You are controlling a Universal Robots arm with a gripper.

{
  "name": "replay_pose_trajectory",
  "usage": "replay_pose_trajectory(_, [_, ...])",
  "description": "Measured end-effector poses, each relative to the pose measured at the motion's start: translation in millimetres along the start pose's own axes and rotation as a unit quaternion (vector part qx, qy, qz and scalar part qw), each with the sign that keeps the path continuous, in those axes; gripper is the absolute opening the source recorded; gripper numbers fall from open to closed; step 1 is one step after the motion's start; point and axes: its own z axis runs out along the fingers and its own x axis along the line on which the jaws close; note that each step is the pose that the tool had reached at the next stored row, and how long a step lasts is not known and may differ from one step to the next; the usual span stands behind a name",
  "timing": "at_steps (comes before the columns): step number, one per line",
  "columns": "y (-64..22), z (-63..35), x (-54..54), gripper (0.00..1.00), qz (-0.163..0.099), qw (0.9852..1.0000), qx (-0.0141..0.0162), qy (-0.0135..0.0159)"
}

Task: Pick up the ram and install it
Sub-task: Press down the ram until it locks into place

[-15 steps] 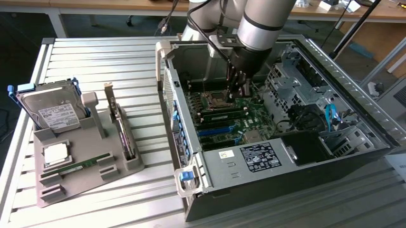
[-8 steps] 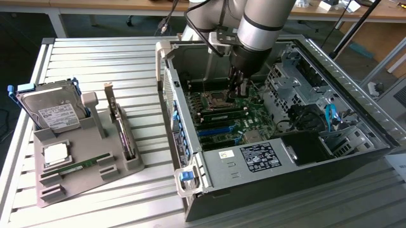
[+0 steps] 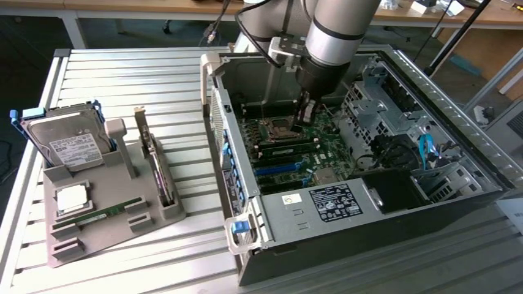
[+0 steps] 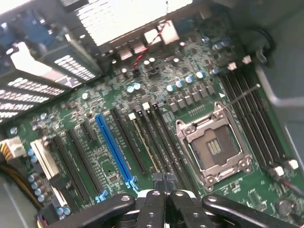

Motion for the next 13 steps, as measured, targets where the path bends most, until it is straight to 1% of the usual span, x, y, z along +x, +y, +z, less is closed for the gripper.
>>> replay_pose_trajectory(2, [0.0, 0.2, 0.0, 0.11, 0.029, 0.9996, 0.0009, -0.0002])
replay_pose_trajectory(3, [0.0, 0.3, 0.0, 0.11, 0.049, 0.9988, 0.0015, -0.0004])
replay_pose_trajectory(5, [0.0, 0.5, 0.0, 0.11, 0.069, 0.9976, 0.0021, -0.0005])
replay_pose_trajectory(6, [0.0, 0.5, 0.0, 0.11, 0.084, 0.9964, 0.0026, -0.0006])
replay_pose_trajectory(8, [0.0, 0.7, 0.0, 0.11, 0.116, 0.9932, 0.0036, -0.0009])
replay_pose_trajectory(9, [0.0, 0.8, 0.0, 0.11, 0.134, 0.9910, 0.0041, -0.0010])
replay_pose_trajectory(11, [0.0, 0.9, 0.0, 0.11, 0.157, 0.9876, 0.0048, -0.0012])
replay_pose_trajectory(13, [0.0, 0.9, 0.0, 0.11, 0.174, 0.9847, 0.0053, -0.0013])
